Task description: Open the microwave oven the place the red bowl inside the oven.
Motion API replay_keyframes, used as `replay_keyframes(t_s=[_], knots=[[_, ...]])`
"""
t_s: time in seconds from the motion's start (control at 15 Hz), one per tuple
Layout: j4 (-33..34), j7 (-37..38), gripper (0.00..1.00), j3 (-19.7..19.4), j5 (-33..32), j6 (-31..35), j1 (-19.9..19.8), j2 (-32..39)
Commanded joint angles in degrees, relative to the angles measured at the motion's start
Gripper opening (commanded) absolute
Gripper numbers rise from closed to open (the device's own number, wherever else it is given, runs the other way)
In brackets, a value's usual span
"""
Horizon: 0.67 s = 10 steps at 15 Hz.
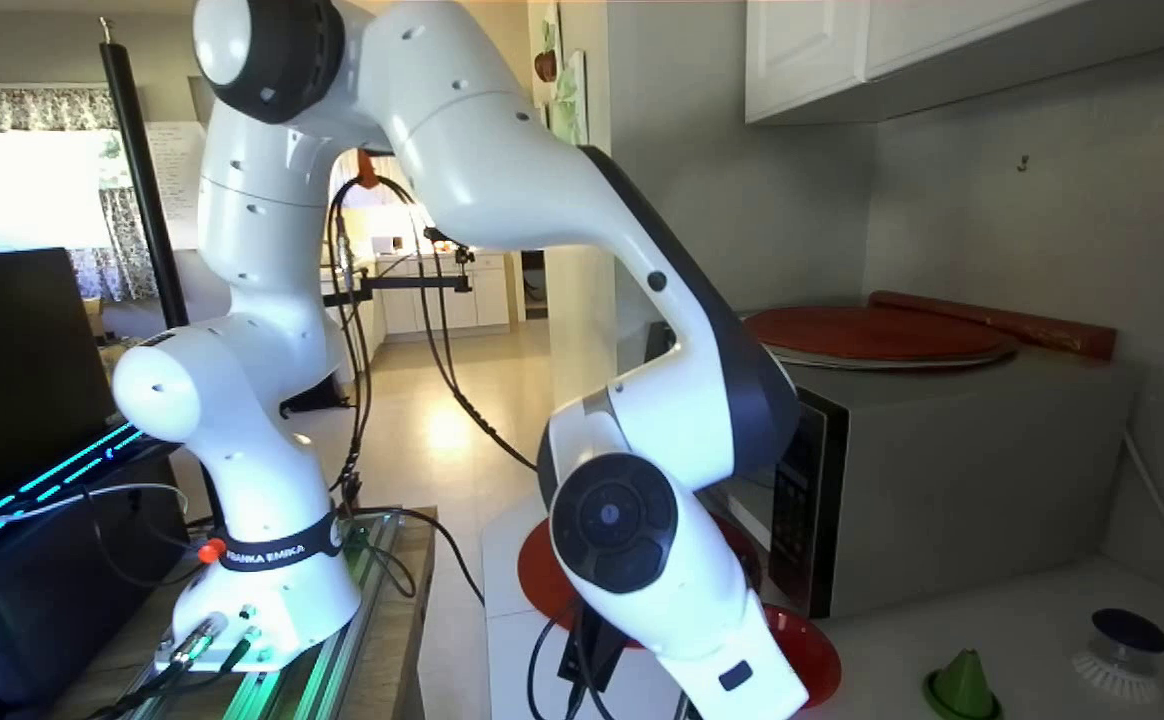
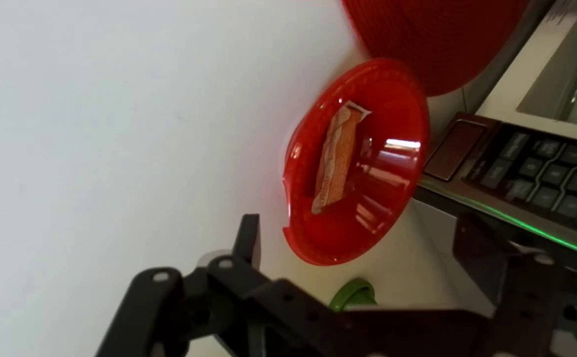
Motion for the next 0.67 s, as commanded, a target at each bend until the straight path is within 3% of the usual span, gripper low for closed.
replay_keyframes(t_s=[0.0,0.27,0.6], knots=[[-7.1,3.7,1.0,-2.3,-10.3,-1.8,0.0,-11.6],[-9.8,8.2,1.0,-1.7,-16.4,-9.6,-0.1,-18.9],[-10.4,12.6,1.0,0.8,-14.7,-18.1,2.5,-24.2]])
